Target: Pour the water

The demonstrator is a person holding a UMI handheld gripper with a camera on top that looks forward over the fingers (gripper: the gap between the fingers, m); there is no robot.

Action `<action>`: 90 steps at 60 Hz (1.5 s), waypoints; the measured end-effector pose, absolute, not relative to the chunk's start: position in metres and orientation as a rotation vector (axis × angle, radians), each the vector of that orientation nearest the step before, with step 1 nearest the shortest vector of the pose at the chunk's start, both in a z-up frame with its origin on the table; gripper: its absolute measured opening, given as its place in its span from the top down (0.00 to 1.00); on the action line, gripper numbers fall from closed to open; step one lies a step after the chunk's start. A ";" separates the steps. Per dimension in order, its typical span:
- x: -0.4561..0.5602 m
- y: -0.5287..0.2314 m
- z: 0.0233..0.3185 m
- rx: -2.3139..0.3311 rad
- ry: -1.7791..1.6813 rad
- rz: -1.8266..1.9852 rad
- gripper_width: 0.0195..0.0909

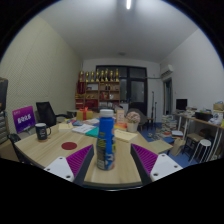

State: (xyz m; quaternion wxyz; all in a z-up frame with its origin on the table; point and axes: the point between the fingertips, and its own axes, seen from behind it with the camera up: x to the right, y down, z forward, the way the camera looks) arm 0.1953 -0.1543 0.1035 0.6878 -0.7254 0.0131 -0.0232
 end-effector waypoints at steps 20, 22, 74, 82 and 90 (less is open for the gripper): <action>0.191 -0.048 0.090 -1.644 0.157 -0.208 0.13; 0.193 -0.039 0.089 -1.642 0.175 -0.214 0.13; -0.010 0.061 0.220 -1.321 -0.834 -0.929 0.64; -0.078 0.086 0.226 -1.098 -1.172 -1.224 0.64; -0.120 0.102 0.215 -0.831 -1.431 -1.500 0.64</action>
